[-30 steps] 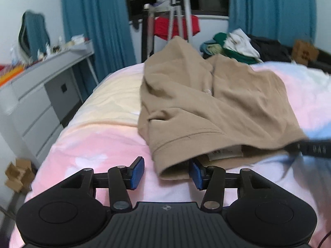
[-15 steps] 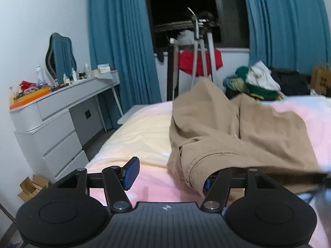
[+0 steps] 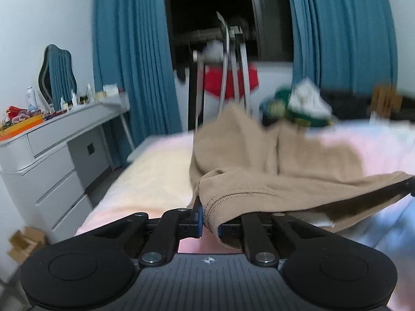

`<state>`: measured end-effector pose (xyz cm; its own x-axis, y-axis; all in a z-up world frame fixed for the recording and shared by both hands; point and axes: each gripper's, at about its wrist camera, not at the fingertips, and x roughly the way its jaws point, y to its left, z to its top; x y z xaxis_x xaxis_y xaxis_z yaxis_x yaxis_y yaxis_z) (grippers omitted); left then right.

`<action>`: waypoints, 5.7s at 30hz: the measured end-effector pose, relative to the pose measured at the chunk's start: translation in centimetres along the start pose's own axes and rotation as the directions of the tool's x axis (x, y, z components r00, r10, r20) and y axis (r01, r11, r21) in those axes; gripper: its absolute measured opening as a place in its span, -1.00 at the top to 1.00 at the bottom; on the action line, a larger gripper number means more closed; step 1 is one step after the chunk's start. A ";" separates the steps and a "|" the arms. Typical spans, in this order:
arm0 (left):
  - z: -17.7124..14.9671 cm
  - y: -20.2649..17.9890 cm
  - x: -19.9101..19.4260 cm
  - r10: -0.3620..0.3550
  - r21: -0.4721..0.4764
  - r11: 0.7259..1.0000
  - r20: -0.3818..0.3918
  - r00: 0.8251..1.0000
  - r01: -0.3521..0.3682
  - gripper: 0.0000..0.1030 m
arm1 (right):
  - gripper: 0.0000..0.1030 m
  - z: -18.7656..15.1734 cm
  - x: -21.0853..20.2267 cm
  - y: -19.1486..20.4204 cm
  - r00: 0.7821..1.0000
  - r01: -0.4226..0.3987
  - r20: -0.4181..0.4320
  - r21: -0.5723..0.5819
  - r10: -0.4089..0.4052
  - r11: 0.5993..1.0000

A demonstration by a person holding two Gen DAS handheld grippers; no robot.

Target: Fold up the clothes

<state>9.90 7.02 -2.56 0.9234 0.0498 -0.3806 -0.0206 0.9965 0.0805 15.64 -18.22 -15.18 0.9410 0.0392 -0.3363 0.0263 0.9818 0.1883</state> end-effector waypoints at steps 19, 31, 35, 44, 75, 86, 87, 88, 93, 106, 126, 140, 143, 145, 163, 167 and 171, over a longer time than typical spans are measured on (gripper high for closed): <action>26.5 6.4 -29.4 -0.084 -0.127 0.975 0.549 0.831 0.183 0.87 | 0.90 25.8 -25.8 3.0 0.808 -0.194 0.562 -0.029 0.177 0.980; 35.9 4.4 -40.2 -0.146 -0.069 0.969 0.612 0.777 0.236 0.84 | 0.90 36.9 -38.4 2.4 0.714 -0.212 0.661 -0.113 0.233 0.971; 35.2 3.3 -35.6 -0.153 -0.082 0.969 0.538 0.829 0.232 0.83 | 0.90 36.9 -34.7 1.6 0.784 -0.200 0.581 -0.095 0.218 0.975; 32.0 1.2 -13.6 -0.151 -0.130 0.971 0.326 0.933 0.202 0.76 | 0.90 35.0 -17.5 0.4 0.918 -0.091 0.381 -0.076 0.113 0.993; 10.7 -7.5 40.2 -0.236 -0.016 0.969 -0.337 0.911 0.245 -0.72 | -0.48 15.3 33.6 -6.7 0.892 -0.086 -0.442 0.044 0.097 0.995; 12.2 -5.3 32.2 -0.374 -0.050 0.926 -0.260 0.890 0.374 -0.99 | -0.58 17.1 28.4 -3.1 0.929 -0.141 -0.345 0.011 0.136 0.990; 12.0 -4.4 31.0 -0.385 -0.079 0.923 -0.234 0.893 0.377 -0.99 | -0.58 17.0 27.1 -3.4 0.938 -0.140 -0.317 0.032 0.142 0.990; 11.8 -3.3 29.8 -0.391 -0.109 0.920 -0.214 0.895 0.376 -0.99 | -0.58 16.8 25.8 -3.7 0.946 -0.139 -0.290 0.052 0.148 0.989; 8.9 3.4 22.4 -0.426 -0.260 0.885 -0.116 0.897 0.387 -0.99 | -0.59 15.0 18.1 -5.3 0.975 -0.132 -0.167 0.081 0.144 0.988; 1.6 14.3 13.7 -0.381 -0.631 0.740 -0.104 0.919 0.235 -0.99 | -0.58 8.6 -2.9 -6.8 0.983 -0.167 -0.024 0.321 0.184 0.932; -2.1 14.9 28.0 -0.239 -0.766 0.642 -0.162 0.957 0.031 -0.19 | 0.71 1.4 1.4 -11.1 0.980 -0.052 -0.140 0.514 0.143 0.856; 7.8 14.1 31.4 -0.107 -0.504 0.864 -0.174 0.979 0.005 0.92 | 0.71 -0.1 5.1 -11.2 0.963 0.000 -0.231 0.510 0.137 0.860; 11.1 14.5 32.0 0.054 -0.365 0.923 -0.179 0.982 -0.118 0.92 | 0.71 0.1 5.0 -11.0 0.966 0.012 -0.229 0.496 0.117 0.868; 12.2 14.5 32.6 0.165 -0.257 0.944 -0.181 0.969 -0.209 0.92 | 0.71 0.2 5.1 -11.0 0.968 0.023 -0.229 0.492 0.104 0.870; -2.5 22.4 29.1 -0.087 -0.887 0.419 -0.253 0.964 -0.195 0.41 | 0.71 -0.7 5.7 -11.5 0.958 0.033 -0.255 0.551 0.131 0.834; -2.1 20.9 29.2 -0.120 -0.866 0.486 -0.198 0.973 -0.117 0.41 | 0.71 -1.0 5.9 -11.4 0.954 0.037 -0.267 0.559 0.137 0.828; -0.6 18.6 30.3 -0.195 -0.819 0.574 -0.168 0.966 -0.027 0.41 | 0.71 -1.2 6.2 -11.5 0.951 0.040 -0.274 0.569 0.143 0.821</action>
<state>37.23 27.10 -13.14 0.8317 -0.1355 -0.5384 -0.3501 0.6247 -0.6980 20.75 -29.03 -20.52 0.8063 0.2289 -0.5454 0.2516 0.7018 0.6665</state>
